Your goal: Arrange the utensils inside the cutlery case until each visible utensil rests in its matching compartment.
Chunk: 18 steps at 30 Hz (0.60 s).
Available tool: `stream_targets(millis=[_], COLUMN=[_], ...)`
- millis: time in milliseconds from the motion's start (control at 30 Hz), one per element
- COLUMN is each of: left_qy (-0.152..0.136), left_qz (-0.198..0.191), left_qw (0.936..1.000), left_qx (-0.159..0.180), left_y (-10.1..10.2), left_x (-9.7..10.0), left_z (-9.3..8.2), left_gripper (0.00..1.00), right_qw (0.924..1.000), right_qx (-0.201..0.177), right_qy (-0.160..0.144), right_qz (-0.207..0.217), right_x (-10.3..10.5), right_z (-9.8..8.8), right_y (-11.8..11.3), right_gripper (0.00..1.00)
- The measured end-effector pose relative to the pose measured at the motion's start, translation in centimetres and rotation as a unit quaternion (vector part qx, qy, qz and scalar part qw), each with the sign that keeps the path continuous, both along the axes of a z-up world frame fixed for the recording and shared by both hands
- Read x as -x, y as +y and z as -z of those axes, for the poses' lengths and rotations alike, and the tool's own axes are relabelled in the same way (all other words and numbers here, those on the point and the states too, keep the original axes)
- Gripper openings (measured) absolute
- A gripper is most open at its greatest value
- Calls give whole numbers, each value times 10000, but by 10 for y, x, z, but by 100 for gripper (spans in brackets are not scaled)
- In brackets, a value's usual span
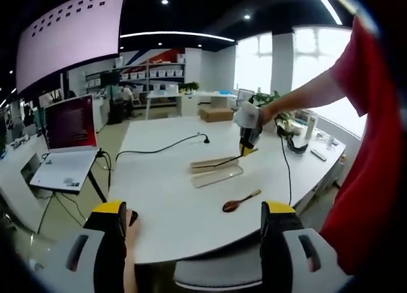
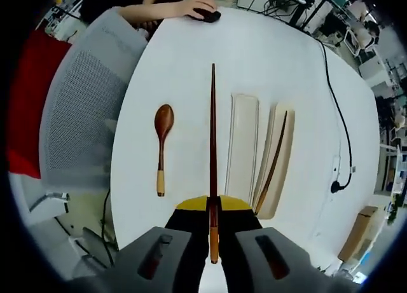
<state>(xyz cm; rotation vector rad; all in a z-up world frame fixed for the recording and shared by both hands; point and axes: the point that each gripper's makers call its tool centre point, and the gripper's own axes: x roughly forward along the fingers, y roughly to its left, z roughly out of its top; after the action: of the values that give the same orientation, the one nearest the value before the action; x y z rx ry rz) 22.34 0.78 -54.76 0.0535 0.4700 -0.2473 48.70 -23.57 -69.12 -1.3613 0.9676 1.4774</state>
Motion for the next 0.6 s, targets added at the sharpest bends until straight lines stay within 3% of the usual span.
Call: stream_targets(millis=[67, 100, 167, 333, 600], left_qy=[53, 51, 24, 26, 9], left_qz=[58, 74, 75, 174, 217], left_qw=[9999, 9999, 9999, 9998, 9998], left_qx=[-85, -45, 101, -85, -49], left_y=[-3, -4, -8, -12, -14], left_x=[2, 2, 1, -1, -2], left_z=[3, 3, 1, 3, 3], left_gripper=[89, 89, 89, 90, 91], right_qw=[9993, 9993, 9996, 9996, 9994], right_qx=[-33, 117, 7, -31, 13], right_qy=[-327, -360, -291, -255, -125], right_qz=[-182, 19, 53, 134, 316], right_x=[-15, -19, -21, -23, -20], right_z=[-5, -7, -11, -13, -5], right_y=[2, -4, -1, -2, -14], right_gripper=[0, 0, 0, 0, 0])
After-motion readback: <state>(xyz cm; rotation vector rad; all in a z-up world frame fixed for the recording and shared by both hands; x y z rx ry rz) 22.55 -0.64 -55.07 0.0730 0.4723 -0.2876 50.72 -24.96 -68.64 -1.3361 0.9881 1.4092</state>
